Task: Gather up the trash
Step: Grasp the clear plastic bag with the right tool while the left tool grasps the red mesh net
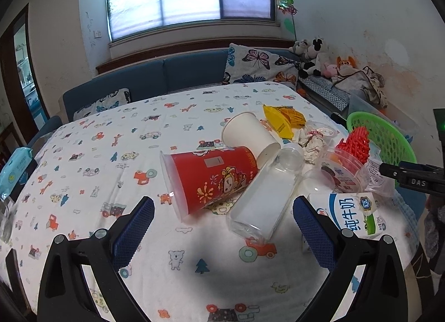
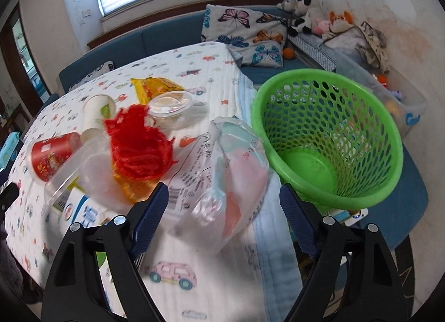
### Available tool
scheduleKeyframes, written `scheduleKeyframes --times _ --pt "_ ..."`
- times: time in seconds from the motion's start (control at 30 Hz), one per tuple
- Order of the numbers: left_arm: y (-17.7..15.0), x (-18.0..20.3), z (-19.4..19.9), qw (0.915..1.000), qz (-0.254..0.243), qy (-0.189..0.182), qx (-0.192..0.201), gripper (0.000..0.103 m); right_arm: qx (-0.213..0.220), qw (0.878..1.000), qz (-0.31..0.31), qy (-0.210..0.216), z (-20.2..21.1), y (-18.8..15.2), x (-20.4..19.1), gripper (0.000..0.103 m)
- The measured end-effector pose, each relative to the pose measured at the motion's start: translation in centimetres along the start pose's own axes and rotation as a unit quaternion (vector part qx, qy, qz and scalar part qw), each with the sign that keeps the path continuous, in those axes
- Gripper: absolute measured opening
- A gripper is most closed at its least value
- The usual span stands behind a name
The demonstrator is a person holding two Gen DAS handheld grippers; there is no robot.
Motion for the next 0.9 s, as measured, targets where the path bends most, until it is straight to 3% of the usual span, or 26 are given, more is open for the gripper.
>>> scheduleKeyframes --times 0.23,0.3,0.37,0.5,0.67,0.9 --pt "0.8 1.1 -0.6 0.9998 -0.012 -0.017 0.001 0.097 -0.043 0.998 -0.035 0.024 -2.9 -0.1 0.6 0.081" --pt "1.2 1.5 -0.8 0.9995 -0.014 -0.028 -0.001 0.097 -0.052 0.997 -0.043 0.035 -3.2 -0.4 0.6 0.075" --pt "1.7 2.2 -1.1 0.9989 -0.018 -0.044 -0.003 0.097 -0.059 0.996 -0.051 0.052 -3.3 -0.6 0.6 0.061" --pt "2.7 4.1 -1.7 0.9962 -0.039 -0.077 -0.004 0.097 -0.052 0.995 -0.058 0.062 -2.7 -0.5 0.9 0.051" --pt "4.2 7.9 -2.7 0.9890 -0.080 -0.124 -0.009 0.097 -0.042 0.995 -0.059 0.063 -1.9 -0.5 1.3 0.042" --pt "5.4 13.2 -4.4 0.9727 -0.149 -0.177 -0.016 0.096 -0.027 0.997 -0.051 0.060 -0.6 -0.5 2.2 0.040"
Point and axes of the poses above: each gripper's, at about its wrist camera, not at the fingertips, and z roughly against the way its jaws point, x to its right, y to its top, the point moved 5 cm from there along -z, roughly the way its jaws point, and after that the axes turned 9 degrees about -y, right-handed, at the moved point
